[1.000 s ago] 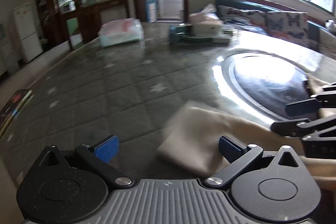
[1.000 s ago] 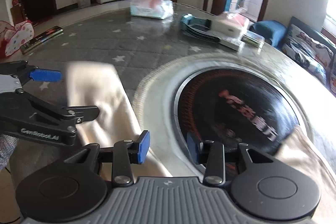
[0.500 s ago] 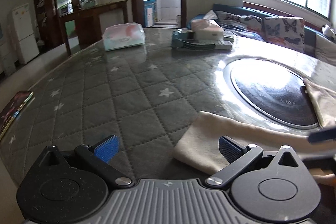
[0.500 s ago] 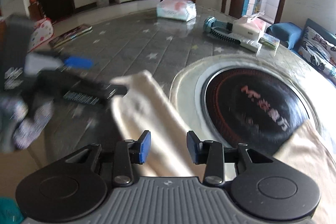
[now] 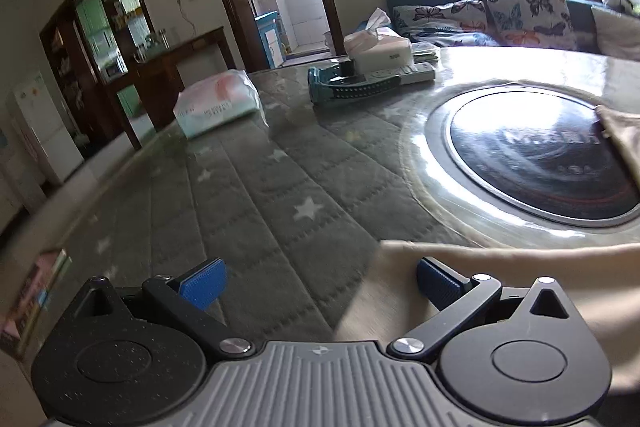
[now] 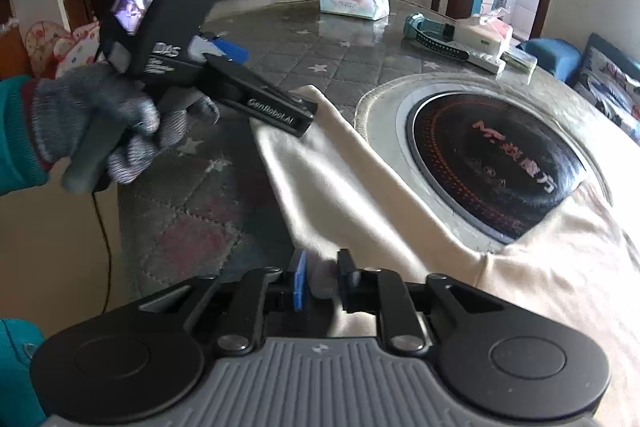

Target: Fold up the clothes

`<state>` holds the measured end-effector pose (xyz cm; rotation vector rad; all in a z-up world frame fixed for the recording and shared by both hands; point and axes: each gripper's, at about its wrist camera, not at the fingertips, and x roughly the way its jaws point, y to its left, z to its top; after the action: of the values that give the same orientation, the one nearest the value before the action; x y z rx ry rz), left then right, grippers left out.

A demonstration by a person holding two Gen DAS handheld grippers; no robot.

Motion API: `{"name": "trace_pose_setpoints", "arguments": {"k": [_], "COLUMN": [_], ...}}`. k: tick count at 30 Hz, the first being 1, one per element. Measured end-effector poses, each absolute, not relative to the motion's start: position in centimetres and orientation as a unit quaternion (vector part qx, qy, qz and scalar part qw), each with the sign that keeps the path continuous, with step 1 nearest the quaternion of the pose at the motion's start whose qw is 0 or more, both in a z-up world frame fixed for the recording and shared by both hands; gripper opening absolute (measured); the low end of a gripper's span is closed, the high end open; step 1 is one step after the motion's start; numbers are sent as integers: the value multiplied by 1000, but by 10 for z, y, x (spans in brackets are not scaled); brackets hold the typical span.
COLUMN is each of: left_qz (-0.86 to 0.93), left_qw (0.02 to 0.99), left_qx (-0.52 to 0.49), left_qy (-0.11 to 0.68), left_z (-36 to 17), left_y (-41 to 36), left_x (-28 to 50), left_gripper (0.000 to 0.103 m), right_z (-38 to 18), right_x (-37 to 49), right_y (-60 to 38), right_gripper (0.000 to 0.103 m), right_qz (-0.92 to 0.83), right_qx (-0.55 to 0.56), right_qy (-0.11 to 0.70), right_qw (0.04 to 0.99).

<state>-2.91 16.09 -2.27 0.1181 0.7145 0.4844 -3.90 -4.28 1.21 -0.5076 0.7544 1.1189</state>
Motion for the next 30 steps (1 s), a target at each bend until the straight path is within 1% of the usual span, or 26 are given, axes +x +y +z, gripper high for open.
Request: {"name": "trace_pose_setpoints", "arguments": {"k": [2,3,6,8,9,10,12,14,16,17,22,24,27,28,30], "left_qz": [234,234,234,234,235,235,235,236,236,236,235,236,239,239,234], "left_qw": [906,905,904,903,902,902,901,900,899,900,900,899,899,900,904], "left_qx": [67,71,91,102,106,110,117,122,125,126,130,131,135,139,146], "left_qy": [347,347,346,346,346,346,345,346,346,345,343,344,341,337,327], "left_z": [-23,-23,-24,-24,-24,-24,-24,-24,-25,-24,-24,-23,-19,-17,-12], "left_y": [164,165,165,165,164,164,164,164,164,164,162,161,154,150,142], "left_x": [-23,-20,-10,-4,-1,2,7,11,13,12,9,10,9,7,3], "left_gripper": [103,103,103,103,103,103,103,103,103,103,103,103,103,103,103], "right_z": [13,13,13,11,9,8,7,6,8,9,24,24,18,17,19], "right_x": [-41,-42,-47,-52,-53,-55,-59,-63,-66,-67,-67,-63,-62,-64,-69], "right_y": [-47,-50,-54,-55,-54,-54,-54,-54,-57,-59,-92,-102,-110,-111,-114], "right_gripper": [23,26,27,25,16,10,10,12,20,20,20,21,21,22,22], "right_qz": [505,503,497,497,499,501,506,517,526,529,499,483,483,486,492], "right_qx": [-234,-236,-253,-263,-263,-262,-256,-246,-239,-236,-206,-193,-180,-179,-181], "right_qy": [340,338,324,322,322,322,317,317,320,321,318,333,363,366,359], "right_qw": [758,760,764,762,760,760,760,756,751,749,780,787,776,774,772]}}
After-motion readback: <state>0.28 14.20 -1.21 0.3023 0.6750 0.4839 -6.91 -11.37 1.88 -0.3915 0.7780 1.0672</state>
